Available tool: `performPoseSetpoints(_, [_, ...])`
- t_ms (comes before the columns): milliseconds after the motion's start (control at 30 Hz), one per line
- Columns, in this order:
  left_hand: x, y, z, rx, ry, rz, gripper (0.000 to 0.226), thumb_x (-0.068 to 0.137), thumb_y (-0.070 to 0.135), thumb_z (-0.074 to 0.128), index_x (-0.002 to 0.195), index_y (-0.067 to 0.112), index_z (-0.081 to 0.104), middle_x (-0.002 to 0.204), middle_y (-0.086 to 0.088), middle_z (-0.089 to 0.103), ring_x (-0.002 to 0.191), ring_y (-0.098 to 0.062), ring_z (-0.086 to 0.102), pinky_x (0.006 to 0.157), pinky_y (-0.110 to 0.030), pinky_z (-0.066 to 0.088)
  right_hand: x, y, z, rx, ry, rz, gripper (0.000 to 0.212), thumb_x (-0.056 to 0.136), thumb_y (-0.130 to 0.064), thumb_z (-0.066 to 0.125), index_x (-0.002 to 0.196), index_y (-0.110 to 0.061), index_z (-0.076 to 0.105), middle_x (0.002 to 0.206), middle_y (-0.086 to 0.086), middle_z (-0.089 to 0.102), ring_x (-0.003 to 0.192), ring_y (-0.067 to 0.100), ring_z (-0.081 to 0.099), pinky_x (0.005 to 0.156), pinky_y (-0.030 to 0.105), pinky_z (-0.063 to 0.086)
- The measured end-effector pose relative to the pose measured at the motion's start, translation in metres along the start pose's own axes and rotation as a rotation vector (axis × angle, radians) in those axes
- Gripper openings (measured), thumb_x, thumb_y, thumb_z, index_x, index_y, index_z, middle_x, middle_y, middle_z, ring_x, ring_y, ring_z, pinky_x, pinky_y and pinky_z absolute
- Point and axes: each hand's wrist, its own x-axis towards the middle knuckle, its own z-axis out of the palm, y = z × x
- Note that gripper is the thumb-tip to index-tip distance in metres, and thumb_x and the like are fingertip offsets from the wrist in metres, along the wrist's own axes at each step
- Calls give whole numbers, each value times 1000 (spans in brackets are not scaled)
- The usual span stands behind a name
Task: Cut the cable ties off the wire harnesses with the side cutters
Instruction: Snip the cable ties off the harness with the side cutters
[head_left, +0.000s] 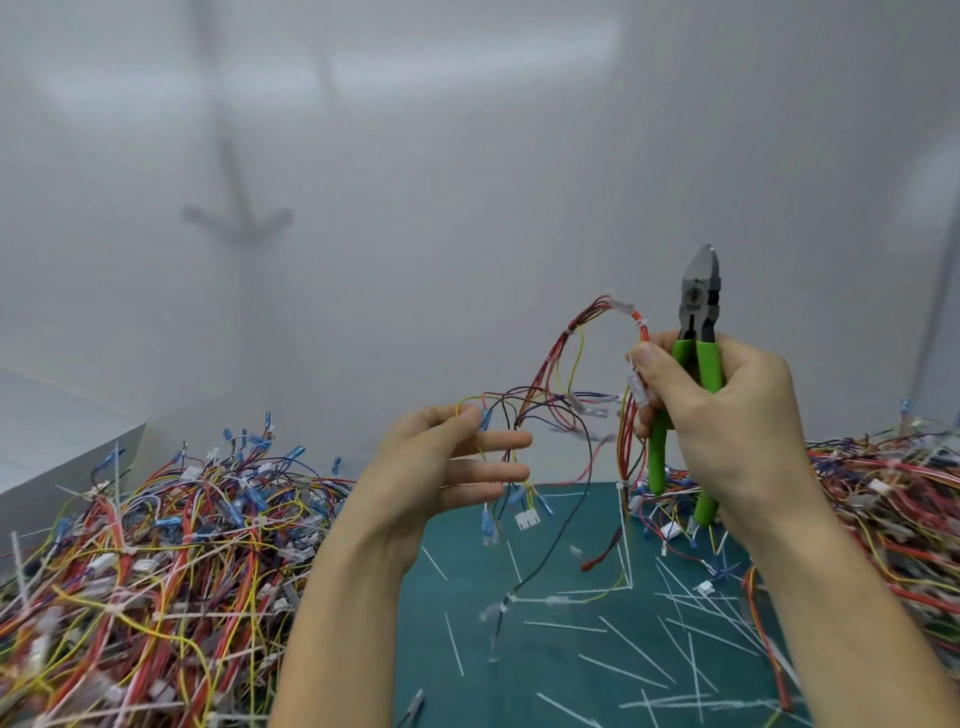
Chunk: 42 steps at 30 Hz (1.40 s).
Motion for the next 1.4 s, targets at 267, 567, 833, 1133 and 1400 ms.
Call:
performPoseSetpoints(267, [3, -1, 8, 286, 110, 72, 17, 95, 33, 59, 111, 27, 62, 90, 13, 76, 69, -5, 49, 59, -21, 38, -1, -3, 5, 70, -20, 52, 17, 96, -12, 61, 79, -13, 63, 52, -6, 58, 47, 10, 54, 52, 31, 56])
performPoseSetpoints(567, [-4, -3, 17, 1006, 253, 155, 65, 88, 43, 66, 140, 21, 36, 133, -5, 33, 108, -30, 56, 86, -33, 40, -3, -3, 10, 136, -48, 84, 18, 97, -11, 60, 79, -11, 63, 50, -8, 56, 46, 9, 54, 50, 25, 56])
performPoseSetpoints(833, [-12, 10, 26, 791, -283, 285, 18, 85, 13, 74, 102, 19, 75, 95, 10, 75, 85, -2, 68, 78, -14, 52, -5, -2, 15, 124, -77, 74, 23, 98, -12, 60, 75, -11, 63, 51, -6, 56, 46, 10, 54, 50, 28, 54])
performPoseSetpoints(1133, [-2, -4, 27, 667, -381, 295, 6, 88, 11, 70, 92, 14, 73, 90, 2, 75, 89, -8, 70, 87, -25, 54, -7, -2, 21, 100, -15, 116, 25, 96, -18, 62, 72, -12, 62, 50, -6, 54, 49, 11, 53, 59, 42, 58])
performPoseSetpoints(1400, [-2, -8, 17, 523, -455, 244, 13, 96, 7, 59, 105, -2, 61, 104, -18, 72, 97, -26, 69, 96, -39, 50, -5, 4, 21, 254, 9, 259, 41, 95, -16, 63, 54, -15, 60, 49, 2, 55, 48, 18, 56, 56, 34, 57])
